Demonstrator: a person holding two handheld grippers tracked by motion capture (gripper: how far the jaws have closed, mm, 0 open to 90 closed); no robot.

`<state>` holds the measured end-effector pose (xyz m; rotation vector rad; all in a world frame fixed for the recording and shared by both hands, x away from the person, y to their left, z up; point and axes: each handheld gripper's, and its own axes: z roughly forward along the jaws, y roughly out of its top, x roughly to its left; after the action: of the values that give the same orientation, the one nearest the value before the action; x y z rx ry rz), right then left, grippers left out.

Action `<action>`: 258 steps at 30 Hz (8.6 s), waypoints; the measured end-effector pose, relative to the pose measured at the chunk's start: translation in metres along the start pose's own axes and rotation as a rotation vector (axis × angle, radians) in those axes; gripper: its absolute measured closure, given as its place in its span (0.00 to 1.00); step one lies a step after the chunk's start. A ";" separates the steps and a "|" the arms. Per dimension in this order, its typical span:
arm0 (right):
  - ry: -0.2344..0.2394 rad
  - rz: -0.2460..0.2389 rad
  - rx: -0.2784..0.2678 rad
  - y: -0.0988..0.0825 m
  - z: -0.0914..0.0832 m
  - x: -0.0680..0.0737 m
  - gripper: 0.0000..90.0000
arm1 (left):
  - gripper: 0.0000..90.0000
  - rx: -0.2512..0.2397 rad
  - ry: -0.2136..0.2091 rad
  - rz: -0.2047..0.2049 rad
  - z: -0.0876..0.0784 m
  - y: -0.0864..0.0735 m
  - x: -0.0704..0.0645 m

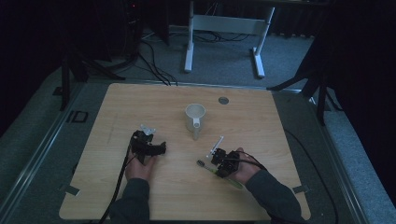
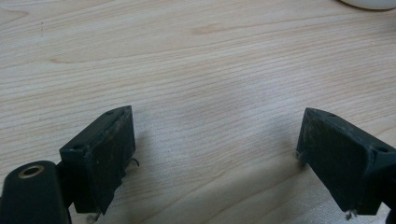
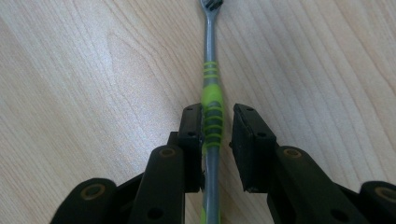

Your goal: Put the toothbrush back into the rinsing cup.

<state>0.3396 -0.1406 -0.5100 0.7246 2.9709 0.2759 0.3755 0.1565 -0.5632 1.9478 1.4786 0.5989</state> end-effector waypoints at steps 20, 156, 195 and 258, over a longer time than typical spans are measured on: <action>0.007 0.004 0.040 0.004 0.009 -0.002 0.86 | 0.13 0.000 0.000 0.000 0.000 0.000 0.000; 0.023 0.384 -0.597 -0.015 -0.048 -0.051 0.88 | 0.13 0.000 0.000 0.000 0.000 0.000 0.000; 0.002 0.408 -0.695 -0.009 -0.059 -0.052 0.87 | 0.13 0.001 -0.001 0.001 0.000 0.000 0.000; -0.005 0.471 -0.919 -0.001 -0.063 -0.055 0.87 | 0.13 0.001 -0.001 0.000 0.000 0.000 0.000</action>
<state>0.3806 -0.1769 -0.4471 1.1935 2.1909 1.4938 0.3755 0.1565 -0.5632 1.9486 1.4786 0.5977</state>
